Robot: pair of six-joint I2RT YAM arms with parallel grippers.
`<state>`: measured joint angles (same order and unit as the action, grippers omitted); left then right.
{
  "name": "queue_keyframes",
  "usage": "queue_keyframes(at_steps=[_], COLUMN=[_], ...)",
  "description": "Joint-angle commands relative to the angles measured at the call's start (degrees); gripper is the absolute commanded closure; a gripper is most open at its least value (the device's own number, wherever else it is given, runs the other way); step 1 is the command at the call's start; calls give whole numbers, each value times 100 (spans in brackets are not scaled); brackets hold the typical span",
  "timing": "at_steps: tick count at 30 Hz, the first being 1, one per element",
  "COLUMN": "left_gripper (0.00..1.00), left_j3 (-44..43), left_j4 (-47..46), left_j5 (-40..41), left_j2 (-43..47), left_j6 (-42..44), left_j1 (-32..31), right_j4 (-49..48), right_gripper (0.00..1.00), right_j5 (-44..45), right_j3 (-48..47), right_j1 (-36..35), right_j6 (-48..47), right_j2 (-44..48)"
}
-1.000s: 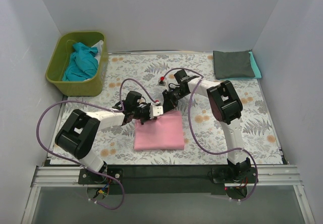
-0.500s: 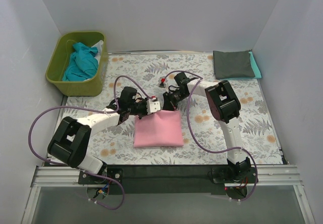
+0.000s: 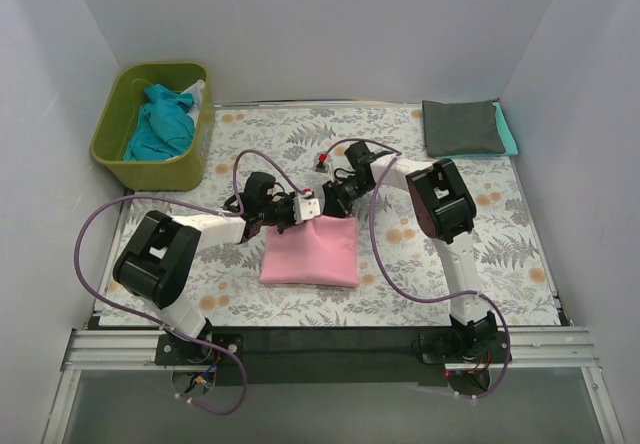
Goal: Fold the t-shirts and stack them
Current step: Fold the tshirt
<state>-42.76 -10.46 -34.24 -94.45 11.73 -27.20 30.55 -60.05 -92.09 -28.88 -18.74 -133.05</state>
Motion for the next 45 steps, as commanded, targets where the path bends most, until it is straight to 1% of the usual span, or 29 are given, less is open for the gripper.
queue_keyframes(at_steps=[1,3,4,6,10,13,18,19,21,30,35,40,45], left_gripper=[100,100,100,100,100,100,100,100,100,99,99,99,99], left_j3=[-13,-30,-30,-48,-83,4,22,31,31,-48,-250,-408,-356], left_j4=[-325,-343,-360,-378,-264,-281,-325,-325,-351,-387,-290,-273,-325], left_j5=[-135,-162,-171,-215,-294,-329,-417,-400,-382,-496,-628,-636,-698], left_j2=[94,76,76,120,199,164,155,155,155,24,-108,-240,-205], left_j6=[128,137,128,119,119,286,251,260,260,339,392,374,374], left_j1=[22,22,13,22,13,22,13,13,13,22,22,13,22], right_j4=[214,232,259,303,417,514,908,953,997,1024,1059,1085,1068], right_gripper=[82,79,76,75,65,61,57,52,49,50,50,48,48], right_j5=[960,1013,1013,995,987,995,943,951,882,346,91,195,625], right_j3=[-194,-291,-309,-362,-240,-108,-2,25,121,324,526,693,737], right_j1=[181,278,304,374,462,594,867,902,981,1192,1218,1210,1131], right_j6=[-244,-244,-227,-218,-218,-235,-454,-472,-534,-613,-788,-947,-1105], right_j2=[-256,-151,-107,42,367,578,833,860,956,1343,1510,1467,1274])
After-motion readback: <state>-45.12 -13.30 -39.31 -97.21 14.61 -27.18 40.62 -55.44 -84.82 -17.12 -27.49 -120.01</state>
